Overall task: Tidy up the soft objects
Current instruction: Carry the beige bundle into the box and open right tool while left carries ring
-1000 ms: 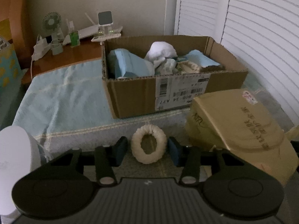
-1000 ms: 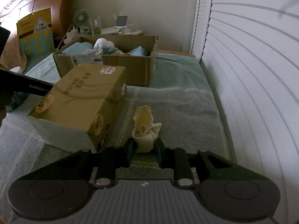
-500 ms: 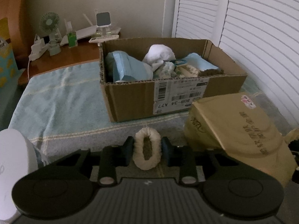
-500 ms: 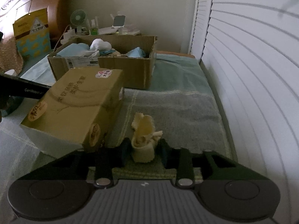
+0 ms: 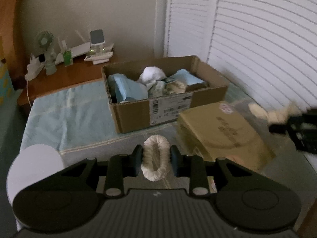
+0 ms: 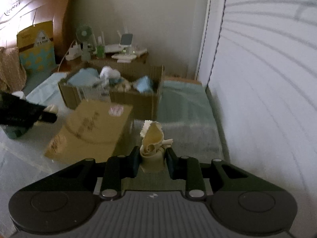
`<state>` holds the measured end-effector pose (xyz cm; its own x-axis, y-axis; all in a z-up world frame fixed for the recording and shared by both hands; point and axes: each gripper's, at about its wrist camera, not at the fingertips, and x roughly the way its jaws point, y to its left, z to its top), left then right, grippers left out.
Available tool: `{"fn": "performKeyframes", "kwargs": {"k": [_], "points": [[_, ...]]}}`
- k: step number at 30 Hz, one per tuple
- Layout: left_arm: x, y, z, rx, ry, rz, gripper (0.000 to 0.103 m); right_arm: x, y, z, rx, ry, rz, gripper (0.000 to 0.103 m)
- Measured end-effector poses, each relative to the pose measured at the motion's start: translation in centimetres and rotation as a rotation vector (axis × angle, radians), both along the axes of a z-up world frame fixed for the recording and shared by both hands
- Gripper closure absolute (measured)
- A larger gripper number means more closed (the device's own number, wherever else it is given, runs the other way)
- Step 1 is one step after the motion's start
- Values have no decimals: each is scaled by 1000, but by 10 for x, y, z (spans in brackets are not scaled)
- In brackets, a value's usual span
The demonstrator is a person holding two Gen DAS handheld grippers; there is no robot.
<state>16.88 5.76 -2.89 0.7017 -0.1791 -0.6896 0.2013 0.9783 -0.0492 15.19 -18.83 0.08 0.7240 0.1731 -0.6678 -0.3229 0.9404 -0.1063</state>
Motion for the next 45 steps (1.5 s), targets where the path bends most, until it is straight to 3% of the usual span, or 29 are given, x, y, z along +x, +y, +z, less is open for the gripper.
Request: {"fn": "performKeyframes", "kwargs": {"k": [9, 17, 32, 39, 40, 43, 45], "points": [[-27, 4, 10, -20, 13, -58, 74, 22, 26, 38, 3, -83, 84, 71], [-30, 11, 14, -29, -3, -40, 74, 62, 63, 55, 8, -96, 191, 71], [-25, 15, 13, -37, -6, -6, 74, 123, 105, 44, 5, -22, 271, 71], [-25, 14, 12, -35, -8, -4, 74, 134, 116, 34, -4, 22, 295, 69], [-25, 14, 12, -35, -7, -4, 74, 133, 116, 32, -7, 25, 296, 63], [-25, 14, 13, -30, -5, -5, 74, 130, 116, 30, -15, 29, 299, 24], [-25, 14, 13, -27, -6, -5, 74, 125, 114, 32, -11, 16, 303, 14]]}}
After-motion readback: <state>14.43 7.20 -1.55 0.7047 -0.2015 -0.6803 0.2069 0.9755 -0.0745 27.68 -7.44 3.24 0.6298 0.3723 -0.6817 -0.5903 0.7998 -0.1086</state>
